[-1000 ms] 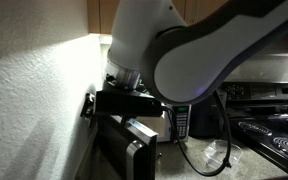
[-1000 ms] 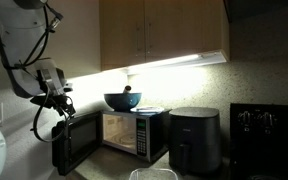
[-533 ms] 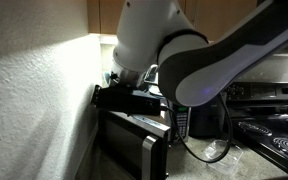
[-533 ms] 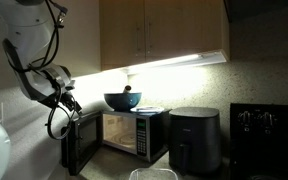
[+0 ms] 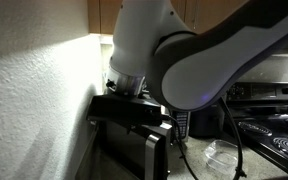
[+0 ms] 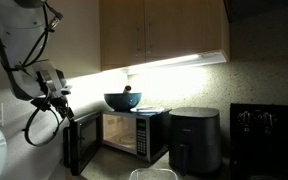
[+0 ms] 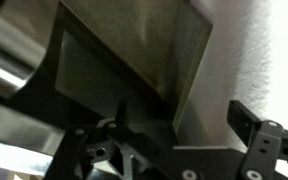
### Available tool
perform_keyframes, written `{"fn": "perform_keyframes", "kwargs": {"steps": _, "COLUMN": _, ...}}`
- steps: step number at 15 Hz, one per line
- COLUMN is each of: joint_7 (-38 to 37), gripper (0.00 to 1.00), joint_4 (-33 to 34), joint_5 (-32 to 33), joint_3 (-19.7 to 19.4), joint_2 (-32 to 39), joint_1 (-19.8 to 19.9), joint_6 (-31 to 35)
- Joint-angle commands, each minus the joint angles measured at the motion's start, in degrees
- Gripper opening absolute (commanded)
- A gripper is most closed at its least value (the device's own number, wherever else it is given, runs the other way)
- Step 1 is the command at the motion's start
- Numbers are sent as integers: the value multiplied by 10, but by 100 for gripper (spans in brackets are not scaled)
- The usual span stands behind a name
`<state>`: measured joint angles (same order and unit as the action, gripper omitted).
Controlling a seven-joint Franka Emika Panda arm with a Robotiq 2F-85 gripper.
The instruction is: Close the microwave door
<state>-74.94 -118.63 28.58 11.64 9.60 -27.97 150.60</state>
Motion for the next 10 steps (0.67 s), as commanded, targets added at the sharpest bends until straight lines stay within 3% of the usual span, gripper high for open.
{"fn": "perform_keyframes", "kwargs": {"steps": 1, "joint_7": 101, "gripper": 100, "joint_4": 13, "joint_5": -160, "joint_3": 51, "joint_2": 12, "joint_1": 37, "joint_6": -74}}
{"fn": "perform_keyframes", "kwargs": {"steps": 2, "joint_7": 124, "gripper": 100, "joint_4": 22, "joint_5": -204, "joint_3": 53, "joint_2": 15, "joint_1": 40, "joint_6": -103}}
{"fn": "perform_keyframes", "kwargs": {"steps": 3, "joint_7": 76, "gripper": 100, "joint_4": 6, "joint_5": -140, "joint_3": 37, "joint_2": 8, "joint_1": 22, "joint_6": -65}}
{"fn": "perform_keyframes", "kwargs": {"steps": 10, "joint_7": 55, "gripper": 100, "joint_4": 4, "joint_5": -148, "joint_3": 26, "joint_2": 6, "joint_1": 26, "joint_6": -48}}
